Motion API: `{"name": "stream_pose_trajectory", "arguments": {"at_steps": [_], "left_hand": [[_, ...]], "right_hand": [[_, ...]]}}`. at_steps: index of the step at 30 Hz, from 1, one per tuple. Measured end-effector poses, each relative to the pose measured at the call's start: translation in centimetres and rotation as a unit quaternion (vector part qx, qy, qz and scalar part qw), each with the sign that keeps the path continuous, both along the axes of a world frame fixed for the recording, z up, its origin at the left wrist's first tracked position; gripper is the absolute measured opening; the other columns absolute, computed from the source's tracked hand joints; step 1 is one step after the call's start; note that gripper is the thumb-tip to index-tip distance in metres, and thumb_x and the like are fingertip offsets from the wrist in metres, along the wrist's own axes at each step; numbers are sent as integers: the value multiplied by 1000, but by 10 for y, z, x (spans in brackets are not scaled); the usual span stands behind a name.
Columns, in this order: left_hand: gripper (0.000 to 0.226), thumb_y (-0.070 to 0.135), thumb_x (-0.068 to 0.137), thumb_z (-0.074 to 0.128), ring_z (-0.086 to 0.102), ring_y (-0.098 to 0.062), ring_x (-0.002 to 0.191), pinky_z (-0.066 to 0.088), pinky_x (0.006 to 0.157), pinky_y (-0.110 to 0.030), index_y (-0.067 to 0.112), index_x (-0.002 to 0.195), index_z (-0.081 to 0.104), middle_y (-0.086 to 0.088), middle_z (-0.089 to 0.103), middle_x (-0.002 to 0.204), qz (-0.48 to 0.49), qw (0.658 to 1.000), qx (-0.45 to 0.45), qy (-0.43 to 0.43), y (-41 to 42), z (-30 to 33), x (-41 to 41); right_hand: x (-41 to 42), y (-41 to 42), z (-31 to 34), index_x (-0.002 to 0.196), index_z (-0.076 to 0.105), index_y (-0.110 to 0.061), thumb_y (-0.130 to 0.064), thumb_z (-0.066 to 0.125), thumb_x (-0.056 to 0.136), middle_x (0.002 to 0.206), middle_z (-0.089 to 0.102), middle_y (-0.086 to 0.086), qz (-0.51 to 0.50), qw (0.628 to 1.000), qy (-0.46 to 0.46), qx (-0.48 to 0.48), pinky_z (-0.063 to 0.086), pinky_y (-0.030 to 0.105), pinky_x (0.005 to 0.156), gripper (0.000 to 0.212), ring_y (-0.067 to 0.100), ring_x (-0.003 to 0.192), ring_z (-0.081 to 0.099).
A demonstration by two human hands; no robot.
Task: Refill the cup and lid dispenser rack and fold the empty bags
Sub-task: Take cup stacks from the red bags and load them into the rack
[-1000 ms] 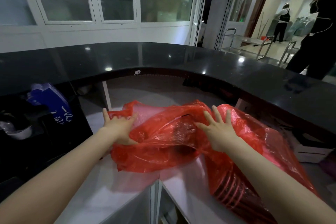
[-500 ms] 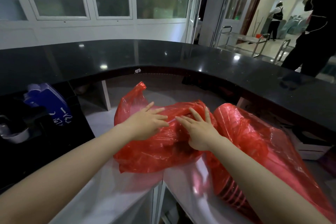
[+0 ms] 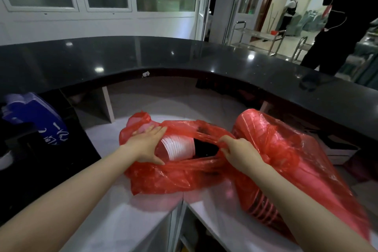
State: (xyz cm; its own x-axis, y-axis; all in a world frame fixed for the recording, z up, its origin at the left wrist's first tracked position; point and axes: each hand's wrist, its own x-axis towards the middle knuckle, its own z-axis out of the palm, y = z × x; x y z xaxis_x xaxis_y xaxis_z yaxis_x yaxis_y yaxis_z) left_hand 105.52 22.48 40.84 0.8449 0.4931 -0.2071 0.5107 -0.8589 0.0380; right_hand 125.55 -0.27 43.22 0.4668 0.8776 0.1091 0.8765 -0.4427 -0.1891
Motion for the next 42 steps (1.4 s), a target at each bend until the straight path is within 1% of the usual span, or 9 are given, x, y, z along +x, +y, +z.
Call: {"name": "stream_pose_trajectory", "arguments": {"at_steps": [5,8,11,14,18,23,31,35,42], "left_hand": [[132,57,62,80,-1,-22,148,22,115,-53,34,149,-16,1,-9,161,0,999,-27,-20,6,-7,2],[138,53,58,84,-7,-24,148,17,115,-53,44,143,-25,0,-18,160,4,999,-47,-26,9,-15,2],[141,51,57,86,-10,-25,147,14,115,-53,46,141,-27,2,-20,159,-1,998,-59,-26,15,-25,4],[140,49,57,86,-7,-24,148,12,116,-46,44,144,-24,4,-18,160,2,995,-92,-42,26,-32,6],[131,58,58,81,6,-19,148,12,117,-34,34,151,-8,2,-1,162,19,980,-181,-86,41,-37,16],[120,71,55,71,24,-14,142,23,116,-32,32,152,11,5,22,157,43,968,-220,-117,52,-40,28],[128,60,52,82,19,-13,144,18,118,-31,33,152,8,7,18,159,79,971,-187,-129,75,-41,28],[126,59,55,81,12,-19,146,17,119,-42,36,152,4,5,15,159,77,981,-135,-116,80,-35,25],[79,53,81,65,24,-19,144,22,117,-44,31,148,29,3,36,152,58,968,-51,-237,66,-10,26]], "right_hand": [[-1,15,-14,144,32,-21,-31,76,74,140,25,9,-16,995,-45,-85,47,42,94,84,30,128,34],[-1,25,-25,152,-7,-26,-41,79,69,157,-14,0,-26,986,-55,-159,27,57,109,120,31,144,-1],[4,32,-32,148,-22,-30,-45,82,66,155,-30,-5,-37,982,7,-183,13,65,111,134,28,145,-18],[11,41,-33,149,-19,-32,-64,75,63,160,-13,-6,-52,984,91,-142,15,64,111,131,25,147,-6],[25,66,-32,154,8,-23,-65,49,86,157,23,7,-61,989,126,-50,29,46,112,89,30,141,27],[41,103,-40,151,22,-28,-51,41,97,158,3,14,-89,984,133,-76,29,44,110,62,46,131,35],[58,141,-50,146,29,-26,-61,69,71,140,52,2,-38,968,228,-97,41,33,102,91,26,126,49],[57,148,-62,143,33,-30,-71,63,68,135,56,1,-55,955,273,-102,41,37,102,91,28,126,47],[48,147,-40,148,29,-27,-73,59,71,148,42,-1,-64,986,145,-45,36,46,102,95,35,132,33]]}}
